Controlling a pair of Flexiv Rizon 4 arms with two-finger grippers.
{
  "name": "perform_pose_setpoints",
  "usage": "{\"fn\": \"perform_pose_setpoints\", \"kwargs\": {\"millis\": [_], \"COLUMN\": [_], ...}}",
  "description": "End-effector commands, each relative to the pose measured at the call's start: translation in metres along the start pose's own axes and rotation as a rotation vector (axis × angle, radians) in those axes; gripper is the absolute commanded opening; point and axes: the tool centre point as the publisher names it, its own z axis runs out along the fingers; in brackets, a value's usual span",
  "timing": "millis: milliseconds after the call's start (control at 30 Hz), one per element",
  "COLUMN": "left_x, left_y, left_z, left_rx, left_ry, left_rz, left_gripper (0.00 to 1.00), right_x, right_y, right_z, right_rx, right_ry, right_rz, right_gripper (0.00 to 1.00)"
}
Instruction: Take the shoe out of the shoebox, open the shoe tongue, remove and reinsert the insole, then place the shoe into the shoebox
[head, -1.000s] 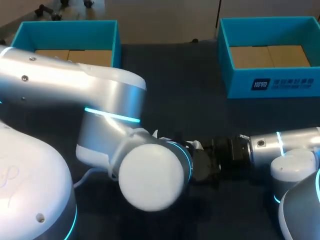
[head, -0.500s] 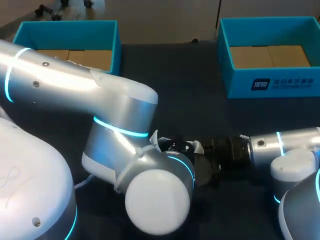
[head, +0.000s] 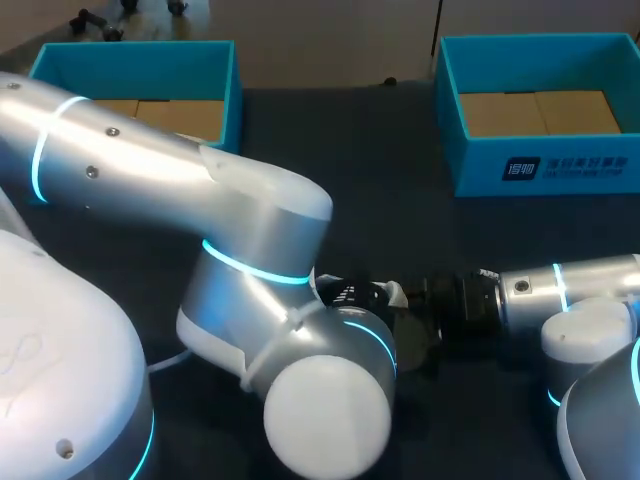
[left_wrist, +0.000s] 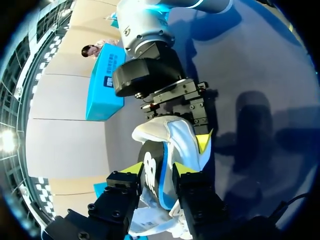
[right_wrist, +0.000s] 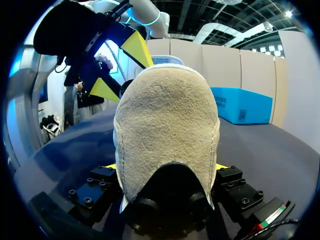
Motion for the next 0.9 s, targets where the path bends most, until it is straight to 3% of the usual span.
{"fn": "perform_pose_setpoints", "kwargs": {"millis": [33,67,200,900], "left_x": [0.003,0.002,0.0,-0.024], "left_y": [-0.002,-0.002,0.001,0.004], "left_z": [0.003,0.004,0.006,-0.002], "left_rx": [-0.01,-0.011,-0.01,0.058], "left_ry": [-0.008,-0.007,-0.005,0.006], "left_rz": [-0.004,-0.007,-0.023,-0.241], "left_gripper": [0.32,0.3,0.0,0.0], "right_x": [0.001,0.001,0.001,0.001], "right_y": [0.001,0.001,0.001,0.001], "right_z": [0.001,0.001,0.001,0.001], "right_rx": [0.005,0.005,0.005,0.005], "right_ry": [-0.001,-0.001,-0.001,-0.001], "right_rz": [0.0,0.0,0.0,0.0], "right_gripper": [0.0,0.0,0.0,0.0]}}
